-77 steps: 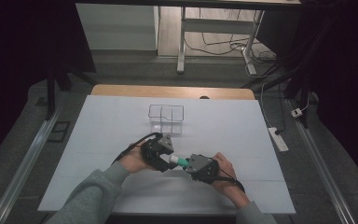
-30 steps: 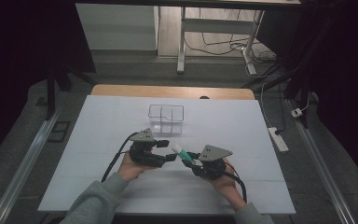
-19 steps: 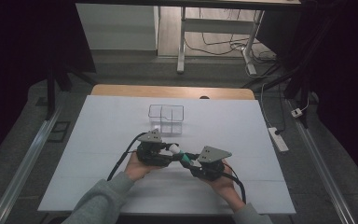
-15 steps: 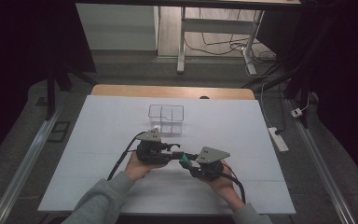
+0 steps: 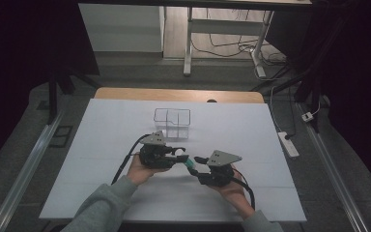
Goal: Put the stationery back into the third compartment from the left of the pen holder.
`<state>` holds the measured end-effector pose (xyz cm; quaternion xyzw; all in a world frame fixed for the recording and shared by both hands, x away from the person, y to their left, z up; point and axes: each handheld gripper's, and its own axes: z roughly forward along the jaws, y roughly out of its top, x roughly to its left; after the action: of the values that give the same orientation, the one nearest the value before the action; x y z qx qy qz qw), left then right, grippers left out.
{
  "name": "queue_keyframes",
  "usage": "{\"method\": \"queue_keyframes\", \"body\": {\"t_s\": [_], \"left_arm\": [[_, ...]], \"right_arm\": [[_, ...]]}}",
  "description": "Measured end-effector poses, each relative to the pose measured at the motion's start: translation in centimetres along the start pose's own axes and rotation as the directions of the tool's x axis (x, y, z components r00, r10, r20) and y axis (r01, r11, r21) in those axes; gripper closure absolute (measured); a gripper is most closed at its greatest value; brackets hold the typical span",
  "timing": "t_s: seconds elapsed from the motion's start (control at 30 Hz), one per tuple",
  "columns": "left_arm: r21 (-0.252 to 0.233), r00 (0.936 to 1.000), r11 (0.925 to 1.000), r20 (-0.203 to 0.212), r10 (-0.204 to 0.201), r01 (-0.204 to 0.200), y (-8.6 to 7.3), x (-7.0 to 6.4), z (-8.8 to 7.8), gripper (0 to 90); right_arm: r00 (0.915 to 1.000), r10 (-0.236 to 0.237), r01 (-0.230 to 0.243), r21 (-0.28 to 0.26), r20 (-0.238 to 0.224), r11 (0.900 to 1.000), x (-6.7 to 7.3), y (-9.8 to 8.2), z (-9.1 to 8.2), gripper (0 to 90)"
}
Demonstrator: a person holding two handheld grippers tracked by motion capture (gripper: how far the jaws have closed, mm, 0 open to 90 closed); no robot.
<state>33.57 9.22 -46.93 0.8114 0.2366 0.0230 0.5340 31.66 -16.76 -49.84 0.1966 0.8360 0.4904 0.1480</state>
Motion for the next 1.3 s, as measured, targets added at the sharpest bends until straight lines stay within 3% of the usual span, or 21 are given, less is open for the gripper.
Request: {"method": "queue_keyframes", "body": {"t_s": [0.27,0.5,1.0,1.3], "left_arm": [[-0.012,0.9993,0.9999,-0.037,-0.010,0.010,0.1,0.7,-1.1,63.8],[-0.014,0.9981,0.9999,-0.062,-0.006,0.005,0.8,1.3,-2.0,63.9],[-0.040,0.9949,0.9992,-0.100,0.000,-0.004,2.9,2.5,-4.2,63.8],[-0.051,0.9910,0.9987,-0.133,-0.015,0.008,4.1,3.5,-5.0,63.8]], "right_arm": [[0.9980,0.047,-0.049,0.030,0.043,0.998,-0.9,-1.2,-1.4,41.9],[0.9909,0.097,-0.100,0.036,0.094,0.994,-2.4,-2.5,-4.0,39.4],[0.9792,0.138,-0.144,0.029,0.149,0.989,-3.8,-4.2,-7.0,35.8],[0.9741,0.149,-0.155,0.025,0.170,0.988,-4.3,-4.8,-8.0,35.4]]}}
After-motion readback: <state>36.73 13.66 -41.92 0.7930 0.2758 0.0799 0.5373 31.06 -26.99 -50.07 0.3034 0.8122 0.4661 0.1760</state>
